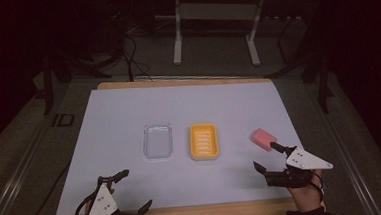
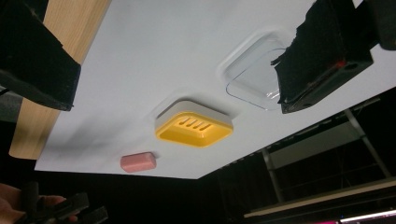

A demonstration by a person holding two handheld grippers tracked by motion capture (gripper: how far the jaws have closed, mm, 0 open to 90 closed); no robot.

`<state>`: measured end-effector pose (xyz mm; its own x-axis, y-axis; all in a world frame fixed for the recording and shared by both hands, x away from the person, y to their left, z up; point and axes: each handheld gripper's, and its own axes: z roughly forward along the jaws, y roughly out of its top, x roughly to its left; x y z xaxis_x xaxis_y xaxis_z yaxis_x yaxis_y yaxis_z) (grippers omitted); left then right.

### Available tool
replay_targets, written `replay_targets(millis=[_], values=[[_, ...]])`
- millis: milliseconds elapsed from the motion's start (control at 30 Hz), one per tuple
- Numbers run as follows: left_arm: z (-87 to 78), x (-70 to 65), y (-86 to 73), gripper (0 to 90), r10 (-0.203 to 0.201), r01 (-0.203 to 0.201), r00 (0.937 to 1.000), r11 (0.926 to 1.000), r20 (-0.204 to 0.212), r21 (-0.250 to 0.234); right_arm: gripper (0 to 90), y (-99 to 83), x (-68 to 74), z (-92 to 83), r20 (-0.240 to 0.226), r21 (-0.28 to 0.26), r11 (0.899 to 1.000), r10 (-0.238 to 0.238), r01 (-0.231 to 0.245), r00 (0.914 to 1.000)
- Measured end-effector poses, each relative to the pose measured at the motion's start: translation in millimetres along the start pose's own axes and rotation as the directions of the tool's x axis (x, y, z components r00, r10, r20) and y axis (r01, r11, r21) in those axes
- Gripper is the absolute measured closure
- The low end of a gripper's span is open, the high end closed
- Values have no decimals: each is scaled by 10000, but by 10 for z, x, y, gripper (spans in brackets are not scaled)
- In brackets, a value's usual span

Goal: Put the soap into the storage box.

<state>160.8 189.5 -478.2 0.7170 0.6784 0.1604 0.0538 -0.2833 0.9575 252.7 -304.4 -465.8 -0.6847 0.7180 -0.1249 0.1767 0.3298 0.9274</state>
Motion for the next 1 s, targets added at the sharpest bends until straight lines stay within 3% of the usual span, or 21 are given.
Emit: replay_targets(millis=[233,433,600,800,833,900,1000], values=[[8,-5,1,5,4,-4,10000,10000,6,-6,139,-2,-21,-8,162,-460,9972,-580,586,9982],[18,-2,1,5,42,-42,10000,10000,50,14,149,12,-15,14,635,-410,9963,-723,750,9954],[15,-7,3,5,56,-56,10000,10000,28,17,149,7,28,58,97,-328,9952,-916,919,9957],[7,-16,4,5,62,-62,10000,10000,7,30,149,28,55,82,-205,-310,9944,-1020,1013,9946],[6,-21,5,5,67,-67,10000,10000,-6,32,149,28,46,117,-479,16,9972,-752,754,9960],[8,-23,5,5,84,-84,10000,10000,-15,41,149,19,38,141,-577,225,9975,-654,668,9962],[14,-28,5,5,131,-131,9999,9999,-49,87,149,15,25,190,-258,932,9942,-509,531,9984]])
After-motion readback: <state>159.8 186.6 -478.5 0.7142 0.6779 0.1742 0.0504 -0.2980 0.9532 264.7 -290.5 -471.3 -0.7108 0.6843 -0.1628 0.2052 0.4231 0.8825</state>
